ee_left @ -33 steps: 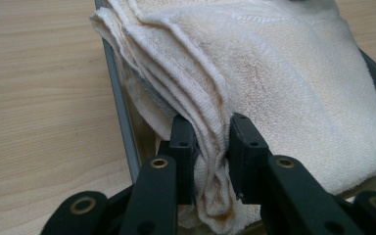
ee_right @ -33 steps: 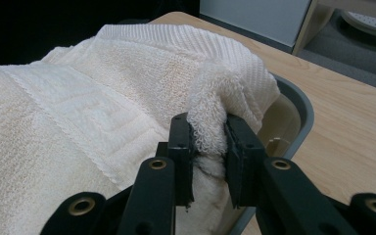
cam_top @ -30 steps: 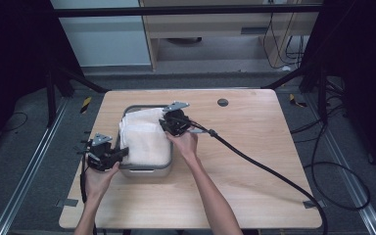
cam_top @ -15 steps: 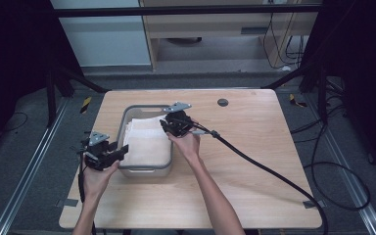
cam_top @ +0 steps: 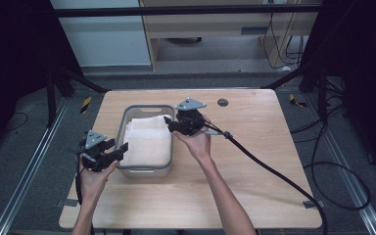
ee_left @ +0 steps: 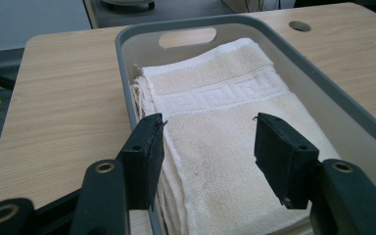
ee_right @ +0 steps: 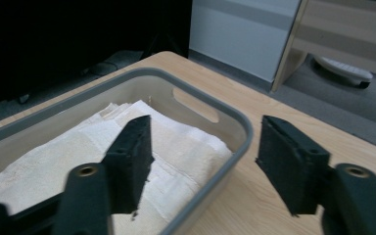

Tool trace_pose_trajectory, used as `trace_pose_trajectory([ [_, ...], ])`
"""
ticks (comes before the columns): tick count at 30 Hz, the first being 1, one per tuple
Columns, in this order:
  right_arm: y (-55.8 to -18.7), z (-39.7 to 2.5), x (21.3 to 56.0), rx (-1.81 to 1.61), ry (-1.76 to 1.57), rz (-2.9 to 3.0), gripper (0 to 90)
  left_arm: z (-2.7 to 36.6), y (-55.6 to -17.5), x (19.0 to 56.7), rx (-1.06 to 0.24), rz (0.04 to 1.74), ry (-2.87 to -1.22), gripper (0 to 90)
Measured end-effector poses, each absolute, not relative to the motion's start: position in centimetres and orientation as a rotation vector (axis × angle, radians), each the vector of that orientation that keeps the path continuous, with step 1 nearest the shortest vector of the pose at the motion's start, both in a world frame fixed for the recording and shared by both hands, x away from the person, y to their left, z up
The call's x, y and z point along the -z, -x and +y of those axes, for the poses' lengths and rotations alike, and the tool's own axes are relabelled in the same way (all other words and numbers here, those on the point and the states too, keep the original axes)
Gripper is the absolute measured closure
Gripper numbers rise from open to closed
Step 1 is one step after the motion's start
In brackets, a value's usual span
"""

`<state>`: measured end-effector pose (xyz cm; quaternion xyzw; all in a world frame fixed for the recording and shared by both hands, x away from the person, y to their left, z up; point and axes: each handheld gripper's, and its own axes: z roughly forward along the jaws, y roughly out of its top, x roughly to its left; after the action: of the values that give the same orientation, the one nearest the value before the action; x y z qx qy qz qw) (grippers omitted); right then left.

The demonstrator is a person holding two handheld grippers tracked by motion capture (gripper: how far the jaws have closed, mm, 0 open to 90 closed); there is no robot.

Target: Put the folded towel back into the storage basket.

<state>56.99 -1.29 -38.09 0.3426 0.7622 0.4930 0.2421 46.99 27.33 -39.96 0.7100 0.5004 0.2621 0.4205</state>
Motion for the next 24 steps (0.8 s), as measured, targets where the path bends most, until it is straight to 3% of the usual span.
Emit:
trace_pose_trajectory([
  [9, -54.4, -6.0, 36.5, -1.386, -0.937, 2.043, 19.3, 27.3, -46.0, 39.5, -0.614, 1.241, -1.743, 34.7],
  [24, -48.8, -15.7, 38.7, -1.424, -1.019, 1.982, 12.9, 27.3, -44.3, 40.3, -0.652, 1.142, -1.751, 27.2],
])
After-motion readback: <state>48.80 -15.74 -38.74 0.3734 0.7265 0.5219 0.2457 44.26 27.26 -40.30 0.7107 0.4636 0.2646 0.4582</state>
